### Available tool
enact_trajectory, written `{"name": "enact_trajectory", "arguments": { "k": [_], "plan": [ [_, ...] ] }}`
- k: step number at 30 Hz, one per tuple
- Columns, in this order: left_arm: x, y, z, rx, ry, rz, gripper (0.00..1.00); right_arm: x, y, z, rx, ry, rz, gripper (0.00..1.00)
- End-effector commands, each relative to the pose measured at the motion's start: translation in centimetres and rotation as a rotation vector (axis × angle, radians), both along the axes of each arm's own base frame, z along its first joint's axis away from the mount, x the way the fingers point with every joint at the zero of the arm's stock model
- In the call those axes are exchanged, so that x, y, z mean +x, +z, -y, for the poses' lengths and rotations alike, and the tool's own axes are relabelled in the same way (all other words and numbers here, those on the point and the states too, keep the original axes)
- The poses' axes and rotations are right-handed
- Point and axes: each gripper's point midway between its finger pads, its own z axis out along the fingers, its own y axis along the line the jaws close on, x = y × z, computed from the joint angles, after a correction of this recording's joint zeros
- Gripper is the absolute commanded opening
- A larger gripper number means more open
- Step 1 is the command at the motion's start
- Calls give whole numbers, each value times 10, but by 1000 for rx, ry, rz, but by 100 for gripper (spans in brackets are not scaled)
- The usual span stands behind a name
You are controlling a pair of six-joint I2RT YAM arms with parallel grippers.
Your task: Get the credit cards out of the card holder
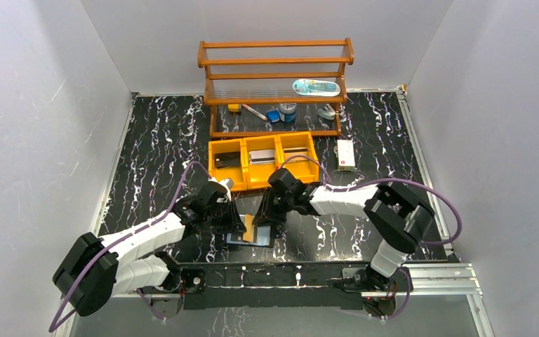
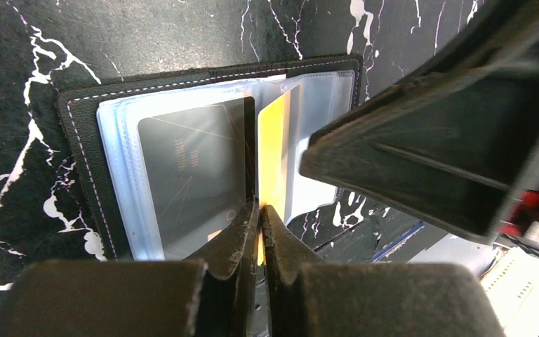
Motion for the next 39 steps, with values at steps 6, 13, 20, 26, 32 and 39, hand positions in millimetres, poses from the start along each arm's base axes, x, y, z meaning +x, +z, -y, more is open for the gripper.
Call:
{"name": "enact_trajectory", "arguments": {
  "k": [6, 13, 20, 26, 32, 39],
  "plan": [
    [0, 10, 16, -66, -48, -21, 20, -20, -40, 26, -129, -28, -113, 34],
    [1, 12, 25, -98, -73, -27, 24, -22, -44, 28, -141, -37, -127, 34],
    [7, 7, 4, 25, -16, -9, 5, -12, -35, 34, -175, -59, -67, 33],
    [17, 30, -13, 77, 43, 87, 2, 3, -23, 36, -237, -55, 6, 34],
    [33, 70, -24, 107, 80, 198, 2, 23, 12, 25, -207, -39, 123, 35],
    [37, 75, -57, 224, 188, 239, 1, 18, 43, -8, -5, 26, 127, 36]
  ]
}}
